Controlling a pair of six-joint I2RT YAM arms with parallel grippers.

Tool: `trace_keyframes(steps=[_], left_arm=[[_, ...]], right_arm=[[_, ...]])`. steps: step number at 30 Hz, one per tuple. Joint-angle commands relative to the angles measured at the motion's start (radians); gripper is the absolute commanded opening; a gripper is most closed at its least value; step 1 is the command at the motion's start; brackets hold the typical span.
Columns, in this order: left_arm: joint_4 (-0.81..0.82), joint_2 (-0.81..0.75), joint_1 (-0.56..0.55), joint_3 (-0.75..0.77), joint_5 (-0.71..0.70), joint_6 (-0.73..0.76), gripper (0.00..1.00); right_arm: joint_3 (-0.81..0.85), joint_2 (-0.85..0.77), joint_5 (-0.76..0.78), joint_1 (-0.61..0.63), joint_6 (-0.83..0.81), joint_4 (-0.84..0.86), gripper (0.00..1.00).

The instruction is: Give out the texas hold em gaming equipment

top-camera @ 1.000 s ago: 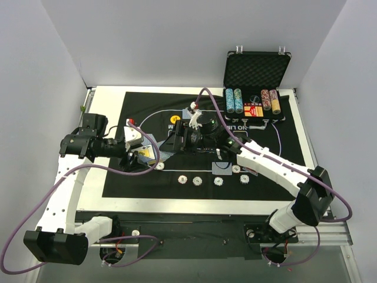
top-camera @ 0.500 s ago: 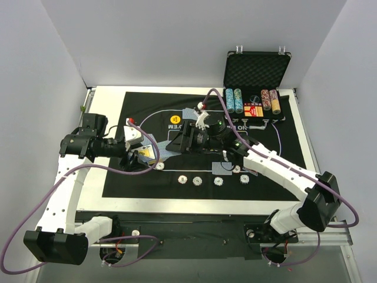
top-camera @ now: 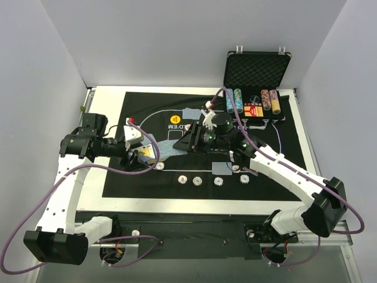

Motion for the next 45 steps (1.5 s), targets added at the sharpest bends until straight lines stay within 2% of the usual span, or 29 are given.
trace_keyframes(steps=[1, 4, 5, 11, 16, 21, 23, 28, 31, 35, 45], left_arm=[[0.049, -0.003, 0.007, 0.029, 0.064, -0.007, 0.12], [0.051, -0.003, 0.007, 0.029, 0.060, -0.008, 0.11], [0.049, -0.003, 0.008, 0.027, 0.059, -0.007, 0.11], [0.052, -0.006, 0.007, 0.021, 0.056, -0.007, 0.11], [0.052, -0.008, 0.008, 0.021, 0.056, -0.007, 0.11], [0.052, -0.008, 0.008, 0.020, 0.057, -0.008, 0.11], [0.052, -0.008, 0.007, 0.021, 0.056, -0.008, 0.11], [0.052, -0.003, 0.007, 0.023, 0.059, -0.008, 0.11], [0.051, 0.001, 0.007, 0.027, 0.059, -0.010, 0.11], [0.049, 0.003, 0.007, 0.030, 0.064, -0.013, 0.11], [0.052, 0.006, 0.007, 0.038, 0.060, -0.020, 0.11]], right_arm=[[-0.012, -0.065, -0.020, -0.022, 0.015, 0.019, 0.31], [-0.020, -0.085, -0.027, -0.031, 0.027, 0.022, 0.24], [-0.024, -0.088, -0.028, -0.039, 0.037, 0.029, 0.18], [-0.061, -0.126, -0.053, -0.065, 0.078, 0.068, 0.14], [-0.113, -0.166, -0.076, -0.105, 0.142, 0.137, 0.05], [-0.144, -0.226, -0.091, -0.157, 0.144, 0.128, 0.02], [-0.153, -0.249, -0.099, -0.191, 0.133, 0.108, 0.00], [-0.179, -0.320, -0.088, -0.290, 0.012, -0.077, 0.00], [-0.271, -0.353, -0.096, -0.388, -0.023, -0.121, 0.00], [-0.384, -0.323, -0.083, -0.493, -0.119, -0.161, 0.00], [-0.406, -0.087, 0.052, -0.512, -0.245, -0.055, 0.00]])
